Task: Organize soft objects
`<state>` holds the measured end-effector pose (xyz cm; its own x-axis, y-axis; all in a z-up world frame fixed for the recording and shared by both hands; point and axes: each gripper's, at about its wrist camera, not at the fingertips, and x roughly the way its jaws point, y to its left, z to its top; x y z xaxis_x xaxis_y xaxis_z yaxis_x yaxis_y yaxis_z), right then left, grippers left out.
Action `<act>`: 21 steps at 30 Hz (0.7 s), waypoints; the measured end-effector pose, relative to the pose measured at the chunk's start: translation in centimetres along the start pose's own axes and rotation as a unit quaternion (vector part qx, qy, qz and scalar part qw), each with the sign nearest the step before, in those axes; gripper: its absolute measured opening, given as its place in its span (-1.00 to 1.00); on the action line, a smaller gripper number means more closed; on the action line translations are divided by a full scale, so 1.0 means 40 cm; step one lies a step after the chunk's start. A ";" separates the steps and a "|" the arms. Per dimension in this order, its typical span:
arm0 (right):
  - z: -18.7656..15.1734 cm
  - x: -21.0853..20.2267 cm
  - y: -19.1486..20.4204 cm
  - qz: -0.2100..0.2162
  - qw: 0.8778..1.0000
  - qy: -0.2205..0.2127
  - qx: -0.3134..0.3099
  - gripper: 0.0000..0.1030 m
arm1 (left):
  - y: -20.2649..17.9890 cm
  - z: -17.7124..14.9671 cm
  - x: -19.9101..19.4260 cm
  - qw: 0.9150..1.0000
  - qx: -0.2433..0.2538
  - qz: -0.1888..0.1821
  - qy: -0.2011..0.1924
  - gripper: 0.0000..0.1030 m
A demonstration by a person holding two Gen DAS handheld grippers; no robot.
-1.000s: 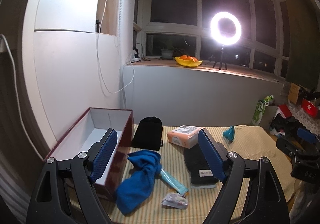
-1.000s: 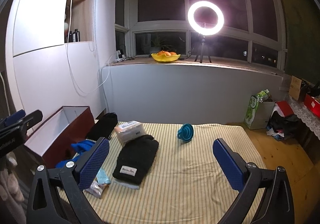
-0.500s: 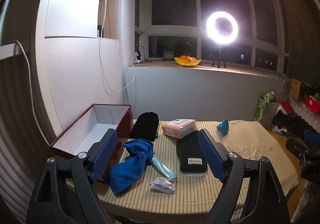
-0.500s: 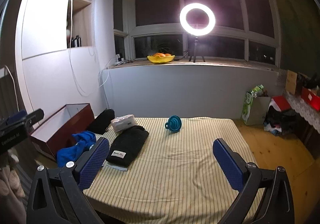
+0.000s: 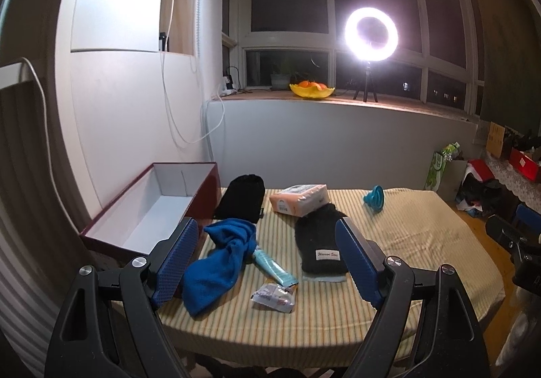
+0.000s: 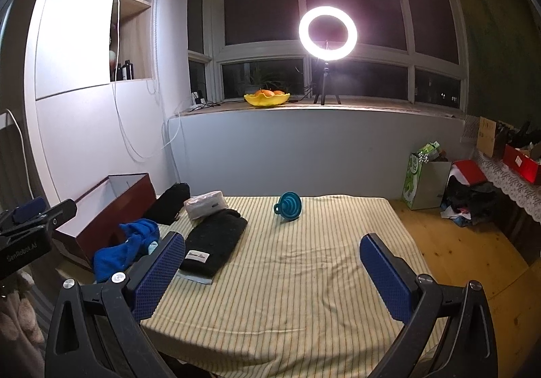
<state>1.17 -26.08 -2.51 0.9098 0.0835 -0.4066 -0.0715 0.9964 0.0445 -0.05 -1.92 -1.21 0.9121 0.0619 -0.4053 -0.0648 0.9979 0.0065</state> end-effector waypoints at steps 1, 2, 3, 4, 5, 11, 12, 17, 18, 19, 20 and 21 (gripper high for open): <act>-0.003 0.006 0.002 0.000 1.000 0.003 0.000 0.98 | 0.000 -0.001 0.002 1.000 0.000 0.000 0.001 0.62; -0.004 0.010 0.002 0.001 1.000 0.005 0.000 0.98 | 0.000 -0.003 0.005 1.000 0.001 -0.001 0.003 0.62; -0.005 0.018 0.004 0.002 1.000 0.010 0.000 0.98 | 0.000 -0.003 0.008 1.000 0.000 -0.001 0.005 0.62; -0.007 0.022 0.003 0.003 1.000 0.013 0.000 0.98 | 0.001 -0.004 0.011 1.000 -0.002 -0.001 0.007 0.62; -0.008 0.027 0.004 0.005 1.000 0.016 -0.001 0.98 | 0.002 -0.004 0.013 1.000 -0.003 -0.002 0.008 0.62; -0.017 0.046 0.004 0.007 1.000 0.026 0.001 0.98 | 0.001 -0.005 0.022 1.000 -0.004 -0.007 0.011 0.62; -0.018 0.047 0.002 0.008 1.000 0.027 0.003 0.98 | 0.001 -0.007 0.024 1.000 -0.004 -0.009 0.012 0.62; -0.019 0.058 -0.012 0.007 0.999 0.032 0.009 0.98 | 0.024 -0.020 0.035 1.000 -0.011 -0.005 0.023 0.62; -0.020 0.063 -0.017 0.009 0.999 0.034 0.012 0.98 | 0.031 -0.022 0.037 1.000 -0.013 -0.003 0.025 0.62; -0.022 0.066 -0.020 0.009 0.999 0.035 0.013 0.98 | 0.038 -0.024 0.039 1.000 -0.014 0.000 0.027 0.62; -0.023 0.069 -0.024 0.011 0.999 0.037 0.015 0.98 | 0.046 -0.027 0.041 0.999 -0.016 0.004 0.029 0.62; -0.024 0.074 -0.026 0.013 0.999 0.040 0.017 0.98 | 0.051 -0.029 0.041 0.999 -0.016 0.007 0.030 0.62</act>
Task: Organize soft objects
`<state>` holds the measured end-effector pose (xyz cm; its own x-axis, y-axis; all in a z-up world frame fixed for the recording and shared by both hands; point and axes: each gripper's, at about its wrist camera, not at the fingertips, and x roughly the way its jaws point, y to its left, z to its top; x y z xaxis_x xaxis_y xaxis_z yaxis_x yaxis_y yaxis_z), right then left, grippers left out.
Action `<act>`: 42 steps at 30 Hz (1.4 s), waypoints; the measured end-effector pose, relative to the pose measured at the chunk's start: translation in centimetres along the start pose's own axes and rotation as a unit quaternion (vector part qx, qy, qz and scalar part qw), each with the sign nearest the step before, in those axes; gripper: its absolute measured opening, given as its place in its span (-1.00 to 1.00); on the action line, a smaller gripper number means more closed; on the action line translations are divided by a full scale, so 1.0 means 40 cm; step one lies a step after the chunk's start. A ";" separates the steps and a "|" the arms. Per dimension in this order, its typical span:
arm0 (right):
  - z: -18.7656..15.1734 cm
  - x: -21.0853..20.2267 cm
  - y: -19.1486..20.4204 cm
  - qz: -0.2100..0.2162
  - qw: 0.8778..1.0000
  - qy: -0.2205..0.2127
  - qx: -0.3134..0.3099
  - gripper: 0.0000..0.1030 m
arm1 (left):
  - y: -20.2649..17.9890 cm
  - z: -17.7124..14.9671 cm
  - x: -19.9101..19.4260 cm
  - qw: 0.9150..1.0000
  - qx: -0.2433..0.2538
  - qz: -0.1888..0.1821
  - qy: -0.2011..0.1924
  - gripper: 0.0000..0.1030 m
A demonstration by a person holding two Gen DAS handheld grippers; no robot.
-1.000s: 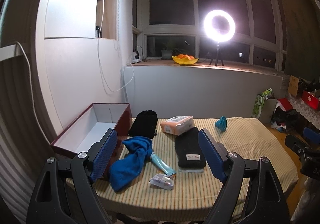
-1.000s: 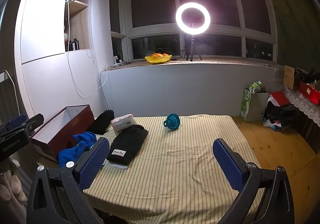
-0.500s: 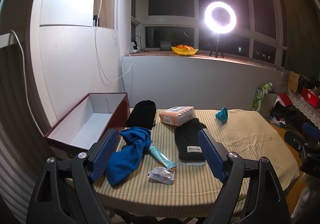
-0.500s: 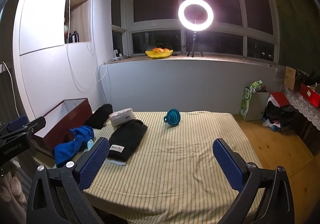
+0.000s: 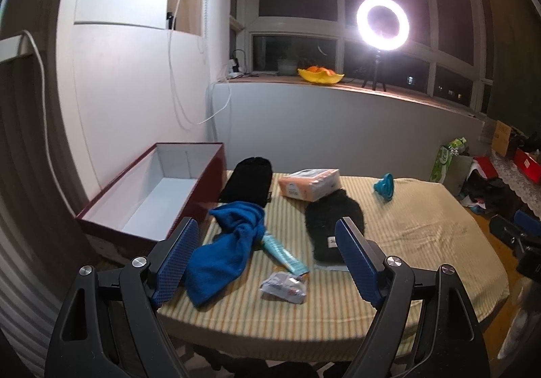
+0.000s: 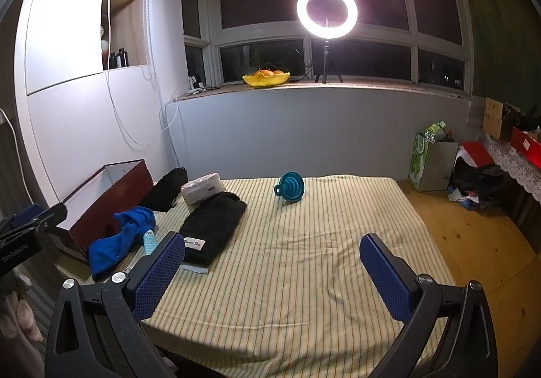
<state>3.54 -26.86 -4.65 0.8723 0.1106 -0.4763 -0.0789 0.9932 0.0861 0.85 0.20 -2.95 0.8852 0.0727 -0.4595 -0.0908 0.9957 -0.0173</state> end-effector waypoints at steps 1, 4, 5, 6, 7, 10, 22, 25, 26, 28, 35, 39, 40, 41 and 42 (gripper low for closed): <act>0.000 0.003 -0.002 0.002 1.000 0.001 0.001 0.98 | 0.004 -0.002 0.001 1.000 -0.001 0.002 0.002 0.62; -0.004 0.013 -0.003 0.002 1.000 0.004 0.000 0.98 | 0.017 -0.011 0.011 1.000 -0.003 0.005 0.011 0.62; -0.006 0.016 -0.001 0.003 1.000 0.005 0.000 0.98 | 0.020 -0.013 0.013 1.000 -0.002 0.005 0.013 0.62; -0.007 0.020 -0.001 0.004 1.000 0.007 -0.001 0.98 | 0.026 -0.015 0.013 1.000 -0.003 0.005 0.015 0.62; -0.009 0.025 -0.001 0.006 1.000 0.010 0.000 0.98 | 0.038 -0.020 0.011 1.000 -0.007 0.005 0.016 0.62; -0.012 0.033 0.000 0.012 1.000 0.017 -0.001 0.98 | 0.071 -0.031 0.006 1.000 -0.018 0.009 0.024 0.62; -0.031 0.085 -0.008 0.048 0.997 0.050 0.012 0.98 | 0.165 -0.083 0.011 0.997 -0.040 0.043 0.054 0.62; -0.036 0.094 -0.011 0.051 0.997 0.055 0.011 0.98 | 0.156 -0.086 0.025 0.997 -0.037 0.035 0.057 0.62; -0.036 0.097 -0.010 0.051 0.997 0.057 0.011 0.98 | 0.151 -0.086 0.032 0.997 -0.036 0.031 0.059 0.62; -0.035 0.101 -0.011 0.054 0.997 0.060 0.011 0.95 | 0.145 -0.088 0.046 0.997 -0.036 0.025 0.064 0.61; -0.012 0.130 0.020 0.085 0.994 0.072 -0.003 0.81 | 0.161 -0.113 0.075 0.995 -0.053 0.019 0.078 0.45; 0.018 0.175 0.080 0.126 0.987 0.091 -0.030 0.65 | 0.179 -0.138 0.093 0.993 -0.067 0.020 0.093 0.22; 0.029 0.190 0.104 0.142 0.984 0.096 -0.039 0.64 | 0.184 -0.146 0.099 0.993 -0.071 0.019 0.097 0.20; 0.035 0.203 0.125 0.156 0.982 0.101 -0.046 0.64 | 0.187 -0.151 0.103 0.992 -0.074 0.018 0.099 0.18; 0.044 0.221 0.153 0.173 0.977 0.109 -0.054 0.62 | 0.190 -0.155 0.106 0.992 -0.075 0.018 0.100 0.10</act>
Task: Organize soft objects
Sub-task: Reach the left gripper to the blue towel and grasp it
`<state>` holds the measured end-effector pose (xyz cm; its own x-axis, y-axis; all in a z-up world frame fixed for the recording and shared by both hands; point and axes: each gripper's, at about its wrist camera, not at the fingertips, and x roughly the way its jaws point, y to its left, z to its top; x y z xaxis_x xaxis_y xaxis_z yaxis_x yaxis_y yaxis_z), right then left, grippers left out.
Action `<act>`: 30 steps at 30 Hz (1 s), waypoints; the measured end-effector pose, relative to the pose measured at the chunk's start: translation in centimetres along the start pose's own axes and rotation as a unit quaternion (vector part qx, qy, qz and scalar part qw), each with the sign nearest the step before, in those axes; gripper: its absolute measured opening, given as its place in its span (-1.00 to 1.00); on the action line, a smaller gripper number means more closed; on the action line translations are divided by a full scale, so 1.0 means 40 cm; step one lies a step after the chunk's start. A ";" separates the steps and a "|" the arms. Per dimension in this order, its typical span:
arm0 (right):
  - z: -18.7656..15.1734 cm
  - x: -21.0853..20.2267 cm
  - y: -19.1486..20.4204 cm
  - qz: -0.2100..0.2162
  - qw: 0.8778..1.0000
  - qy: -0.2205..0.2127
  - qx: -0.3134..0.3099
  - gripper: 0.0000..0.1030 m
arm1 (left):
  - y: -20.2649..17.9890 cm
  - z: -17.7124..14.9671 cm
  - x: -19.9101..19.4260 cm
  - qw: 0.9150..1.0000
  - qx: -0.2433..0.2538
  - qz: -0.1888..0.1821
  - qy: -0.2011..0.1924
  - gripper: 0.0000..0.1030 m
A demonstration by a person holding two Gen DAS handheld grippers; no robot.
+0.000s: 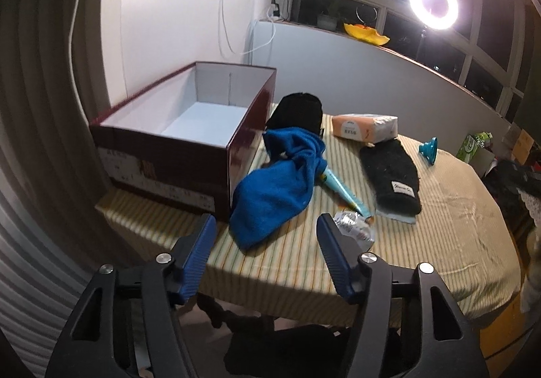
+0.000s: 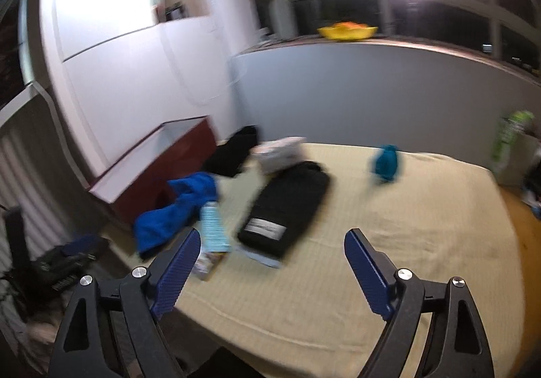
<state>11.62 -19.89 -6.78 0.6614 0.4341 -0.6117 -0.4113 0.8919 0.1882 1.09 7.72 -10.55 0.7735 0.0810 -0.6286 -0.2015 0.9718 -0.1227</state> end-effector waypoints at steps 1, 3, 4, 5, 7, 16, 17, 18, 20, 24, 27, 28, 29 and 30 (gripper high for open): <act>0.018 0.027 0.021 0.018 1.000 0.011 -0.008 0.54 | 0.004 -0.004 0.004 1.000 -0.001 0.001 0.000 0.02; 0.047 0.080 0.058 0.052 0.998 0.034 -0.021 0.31 | 0.011 -0.011 0.020 1.000 -0.006 -0.002 0.006 -0.11; 0.060 0.111 0.079 0.066 0.996 0.048 -0.028 0.17 | 0.013 -0.012 0.026 1.000 -0.008 -0.004 0.007 -0.12; 0.073 0.139 0.099 0.078 0.995 0.060 -0.035 0.10 | 0.015 -0.013 0.033 1.000 -0.011 -0.005 0.009 -0.13; 0.097 0.203 0.144 0.100 0.990 0.085 -0.051 0.10 | 0.021 -0.017 0.050 1.000 -0.018 -0.008 0.013 -0.13; 0.175 0.452 0.250 0.142 0.971 0.184 -0.060 0.10 | 0.039 -0.018 0.118 0.998 -0.045 -0.016 0.029 -0.13; 0.177 0.473 0.258 0.141 0.969 0.190 -0.064 0.09 | 0.037 -0.019 0.125 0.998 -0.045 -0.016 0.029 -0.13; 0.180 0.496 0.268 0.138 0.968 0.197 -0.069 0.09 | 0.037 -0.020 0.130 0.998 -0.045 -0.016 0.030 -0.13; 0.186 0.537 0.278 0.132 0.966 0.209 -0.073 0.09 | 0.034 -0.022 0.142 0.999 -0.042 -0.015 0.031 -0.13; 0.186 0.602 0.282 0.137 0.961 0.233 -0.064 0.08 | 0.034 -0.021 0.153 0.999 -0.043 -0.011 0.025 -0.13; 0.181 0.636 0.290 0.138 0.957 0.244 -0.072 -0.08 | 0.038 -0.019 0.169 0.999 -0.045 -0.009 0.029 -0.13; 0.180 0.643 0.295 0.138 0.956 0.247 -0.076 -0.09 | 0.040 -0.019 0.174 0.998 -0.047 -0.009 0.031 -0.13; 0.179 0.650 0.298 0.138 0.955 0.249 -0.079 -0.09 | 0.043 -0.018 0.182 0.998 -0.051 -0.010 0.033 -0.13; 0.177 0.655 0.302 0.138 0.954 0.252 -0.082 -0.09 | 0.045 -0.019 0.189 0.998 -0.055 -0.012 0.035 -0.13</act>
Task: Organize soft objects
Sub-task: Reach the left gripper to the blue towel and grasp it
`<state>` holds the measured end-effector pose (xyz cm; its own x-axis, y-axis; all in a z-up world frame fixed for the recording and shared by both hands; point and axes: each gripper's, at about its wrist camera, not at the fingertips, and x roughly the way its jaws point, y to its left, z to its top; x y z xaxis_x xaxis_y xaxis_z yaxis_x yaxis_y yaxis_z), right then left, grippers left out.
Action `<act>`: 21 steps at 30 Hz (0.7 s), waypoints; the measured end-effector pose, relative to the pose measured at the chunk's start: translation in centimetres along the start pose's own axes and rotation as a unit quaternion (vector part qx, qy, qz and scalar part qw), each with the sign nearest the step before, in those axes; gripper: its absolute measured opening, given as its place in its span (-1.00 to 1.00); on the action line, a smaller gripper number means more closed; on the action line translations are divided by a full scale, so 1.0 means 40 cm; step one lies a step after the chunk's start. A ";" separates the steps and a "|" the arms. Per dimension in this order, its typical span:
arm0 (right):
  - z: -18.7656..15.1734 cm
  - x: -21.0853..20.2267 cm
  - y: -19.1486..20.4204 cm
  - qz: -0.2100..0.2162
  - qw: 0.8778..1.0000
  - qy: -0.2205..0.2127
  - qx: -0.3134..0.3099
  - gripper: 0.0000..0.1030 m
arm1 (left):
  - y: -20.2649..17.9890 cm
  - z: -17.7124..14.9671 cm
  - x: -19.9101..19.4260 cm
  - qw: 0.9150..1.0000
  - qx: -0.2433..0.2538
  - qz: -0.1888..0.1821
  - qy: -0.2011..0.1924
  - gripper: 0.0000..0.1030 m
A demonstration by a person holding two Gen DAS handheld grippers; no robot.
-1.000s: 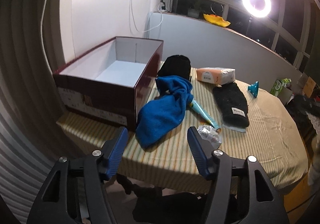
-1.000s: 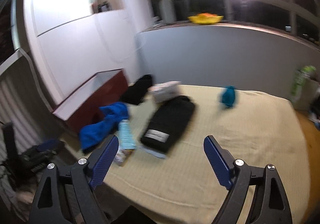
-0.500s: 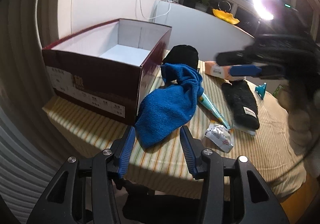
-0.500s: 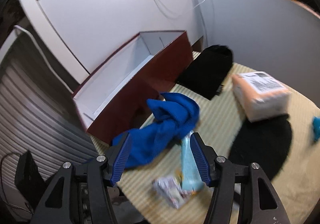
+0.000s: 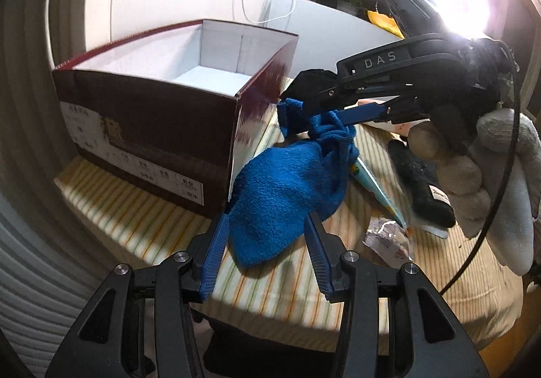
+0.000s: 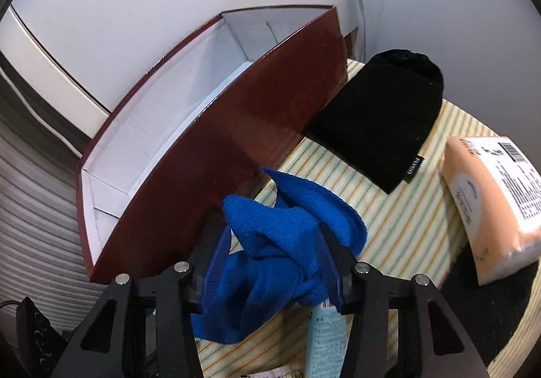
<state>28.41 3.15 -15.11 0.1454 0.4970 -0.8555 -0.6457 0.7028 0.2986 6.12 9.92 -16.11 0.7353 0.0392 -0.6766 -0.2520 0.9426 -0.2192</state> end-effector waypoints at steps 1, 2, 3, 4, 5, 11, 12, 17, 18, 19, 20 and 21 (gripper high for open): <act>0.006 0.009 -0.001 -0.001 1.000 0.003 -0.001 -0.09 | 0.000 0.003 0.008 1.000 -0.001 0.000 0.001 -0.13; 0.007 0.014 0.000 -0.001 1.000 0.005 -0.002 -0.09 | -0.002 0.002 0.013 1.000 0.000 0.000 0.003 -0.13; 0.007 0.020 0.001 -0.001 1.000 0.007 -0.004 -0.09 | -0.005 0.001 0.022 1.000 0.003 0.001 0.005 -0.13; 0.008 0.026 0.004 -0.002 1.000 0.009 -0.007 -0.11 | -0.008 0.001 0.028 1.000 0.005 0.000 0.007 -0.13; 0.008 0.031 0.006 -0.005 1.000 0.011 -0.010 -0.13 | -0.009 0.000 0.032 1.000 0.006 0.000 0.007 -0.13; 0.004 0.055 0.013 -0.019 0.999 0.025 -0.019 -0.60 | -0.016 0.009 0.054 1.000 0.008 0.000 0.009 -0.76; 0.004 0.055 0.012 -0.020 0.999 0.024 -0.019 -0.64 | -0.016 0.009 0.056 1.000 0.006 -0.002 0.009 -0.79; 0.001 0.024 0.007 -0.011 1.000 0.010 -0.009 -0.79 | -0.014 0.015 0.053 1.000 -0.001 -0.012 0.001 -0.88; 0.000 0.017 0.007 -0.012 1.000 0.006 -0.007 -0.79 | -0.012 0.017 0.048 1.000 -0.003 -0.014 -0.003 -0.88; -0.003 0.009 0.010 -0.010 1.000 0.002 -0.006 -0.80 | -0.012 0.019 0.040 1.000 -0.004 -0.015 -0.006 -0.88; -0.005 -0.004 0.012 -0.006 1.000 -0.003 -0.006 -0.81 | -0.011 0.020 0.027 1.000 -0.004 -0.015 -0.012 -0.88; -0.007 -0.013 0.013 -0.003 1.000 -0.007 -0.005 -0.81 | -0.011 0.020 0.015 1.000 -0.002 -0.016 -0.017 -0.88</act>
<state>27.78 3.12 -14.63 0.1600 0.5006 -0.8507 -0.6527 0.7002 0.2893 7.17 9.80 -15.84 0.7642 0.0200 -0.6447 -0.2299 0.9423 -0.2434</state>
